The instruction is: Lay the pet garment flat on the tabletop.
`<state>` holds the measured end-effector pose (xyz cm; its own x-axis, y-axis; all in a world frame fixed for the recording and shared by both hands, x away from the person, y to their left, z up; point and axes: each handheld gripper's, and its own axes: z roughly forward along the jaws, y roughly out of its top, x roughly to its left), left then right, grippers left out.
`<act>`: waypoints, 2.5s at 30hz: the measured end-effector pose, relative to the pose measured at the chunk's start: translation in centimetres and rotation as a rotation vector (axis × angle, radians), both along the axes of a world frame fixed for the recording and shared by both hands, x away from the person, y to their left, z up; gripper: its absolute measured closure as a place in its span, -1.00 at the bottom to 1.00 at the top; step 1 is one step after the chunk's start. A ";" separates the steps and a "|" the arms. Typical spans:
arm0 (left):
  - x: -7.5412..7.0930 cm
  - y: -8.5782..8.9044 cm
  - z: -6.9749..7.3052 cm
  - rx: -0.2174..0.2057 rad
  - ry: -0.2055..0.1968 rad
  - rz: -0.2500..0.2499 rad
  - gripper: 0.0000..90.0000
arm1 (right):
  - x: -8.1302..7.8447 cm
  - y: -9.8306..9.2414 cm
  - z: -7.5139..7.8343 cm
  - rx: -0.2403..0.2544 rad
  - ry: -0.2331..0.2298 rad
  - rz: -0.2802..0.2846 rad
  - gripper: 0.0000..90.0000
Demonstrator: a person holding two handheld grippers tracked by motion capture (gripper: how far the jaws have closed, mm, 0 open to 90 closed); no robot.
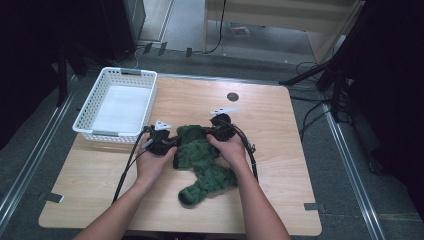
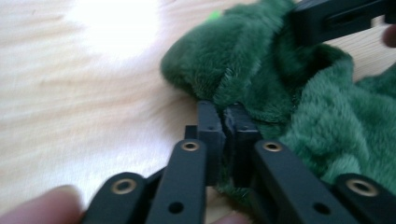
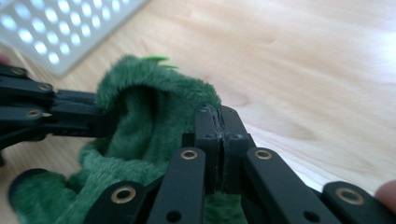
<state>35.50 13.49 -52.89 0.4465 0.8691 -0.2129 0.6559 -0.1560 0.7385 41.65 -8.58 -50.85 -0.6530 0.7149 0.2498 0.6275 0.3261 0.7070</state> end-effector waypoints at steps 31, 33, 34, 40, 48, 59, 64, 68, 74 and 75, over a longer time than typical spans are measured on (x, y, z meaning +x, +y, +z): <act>2.9 -0.4 0.6 0.021 0.016 0.023 0.04 | 0.9 0.2 1.0 -0.123 -0.049 0.015 -0.13; 2.9 -0.7 0.4 0.038 0.029 0.015 0.06 | 1.6 1.0 0.0 -0.162 -0.018 0.023 -0.01; 2.9 -0.8 0.2 0.055 0.031 0.013 0.19 | 2.0 1.6 -1.0 -0.226 -0.022 0.009 0.26; 3.8 -1.8 0.5 0.154 -0.003 -0.068 0.84 | 2.0 1.5 -1.2 -0.278 -0.123 -0.043 0.95; 6.1 -2.2 0.2 0.189 0.010 -0.100 0.92 | 1.7 -1.6 -0.6 -0.201 -0.125 -0.102 0.98; 3.6 -0.6 1.7 0.165 -0.027 -0.022 0.62 | -1.2 -6.1 0.2 -0.144 -0.128 -0.231 0.96; 4.2 -0.8 1.2 0.054 -0.017 -0.013 0.35 | -1.7 -7.6 0.9 -0.004 -0.088 -0.174 0.44; 5.0 -2.5 0.8 0.061 -0.015 -0.066 0.15 | -1.6 -8.2 1.8 0.043 -0.118 -0.144 0.23; 7.4 -4.4 -0.1 0.042 0.026 -0.040 0.05 | 0.7 -7.2 2.8 0.150 -0.108 -0.181 0.55; 7.6 -4.9 -0.4 0.041 0.032 -0.039 0.07 | 1.0 -6.8 2.8 0.151 -0.100 -0.185 0.56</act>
